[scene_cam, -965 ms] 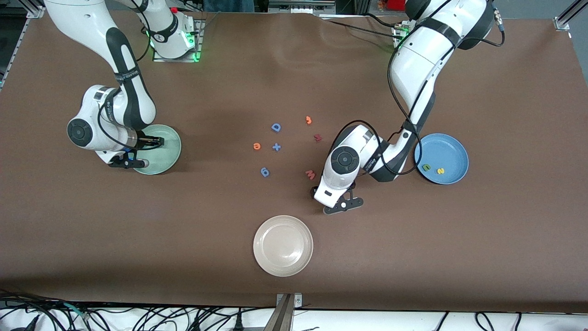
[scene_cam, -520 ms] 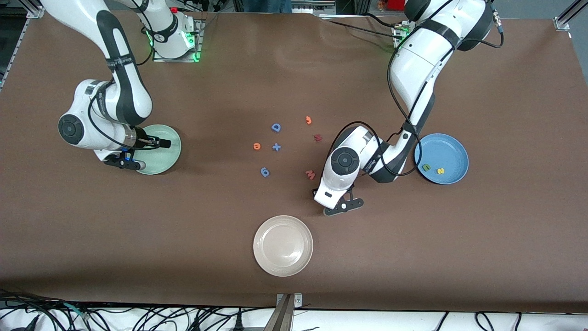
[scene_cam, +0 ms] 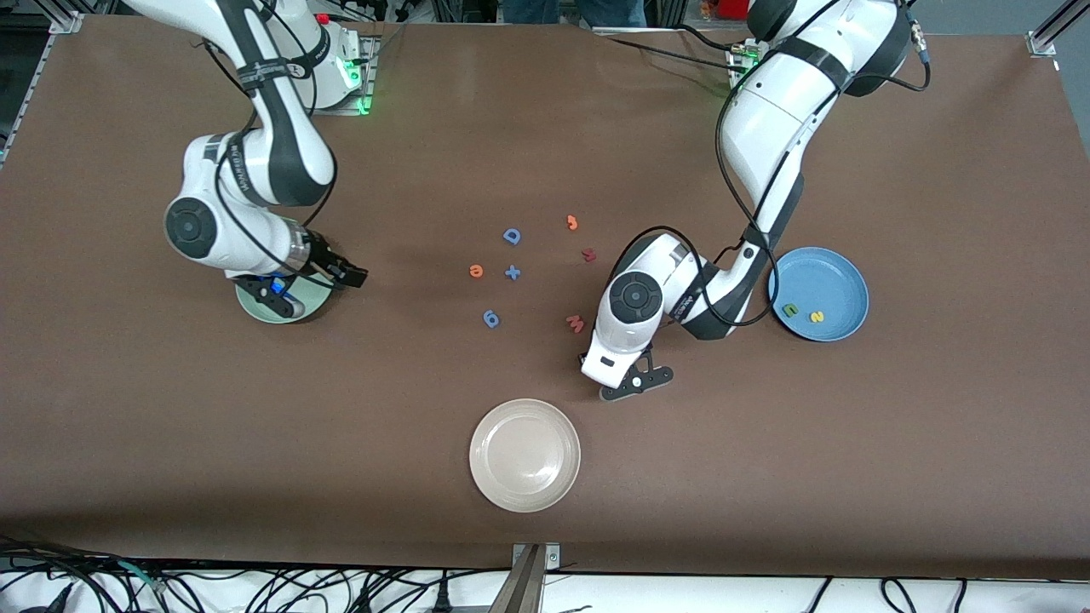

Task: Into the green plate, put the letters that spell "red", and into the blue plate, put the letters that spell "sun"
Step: 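Grasp the yellow n with the left gripper while the right gripper releases the r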

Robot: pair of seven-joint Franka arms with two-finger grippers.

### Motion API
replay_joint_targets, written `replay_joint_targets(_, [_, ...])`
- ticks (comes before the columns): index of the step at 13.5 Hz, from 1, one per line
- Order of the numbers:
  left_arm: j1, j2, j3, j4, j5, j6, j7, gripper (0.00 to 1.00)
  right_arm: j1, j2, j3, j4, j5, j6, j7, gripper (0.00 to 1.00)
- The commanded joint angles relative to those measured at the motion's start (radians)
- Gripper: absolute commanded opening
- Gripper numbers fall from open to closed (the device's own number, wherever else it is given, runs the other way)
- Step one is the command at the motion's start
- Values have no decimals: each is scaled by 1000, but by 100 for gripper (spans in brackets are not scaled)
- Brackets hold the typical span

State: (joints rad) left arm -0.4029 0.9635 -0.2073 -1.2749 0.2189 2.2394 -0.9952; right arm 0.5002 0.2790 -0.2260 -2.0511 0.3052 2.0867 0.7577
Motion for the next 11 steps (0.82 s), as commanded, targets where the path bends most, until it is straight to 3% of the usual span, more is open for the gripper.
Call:
replay_joint_targets(1, [7, -12, 5, 16, 31, -3, -19, 9, 17, 37, 63, 32, 12, 67, 211, 99])
replay_joint_targets(4, [67, -116, 3, -58, 16, -7, 9, 9, 87, 101, 96, 43, 12, 199, 398, 98])
replay_joint_targets(9, [218, -380, 3, -441, -16, -7, 254, 9, 188, 202, 96, 103, 8, 285, 476, 98])
replay_joint_targets(11, [313, -454, 3, -542, -16, -7, 389, 9, 211, 242, 94, 135, 9, 292, 479, 98])
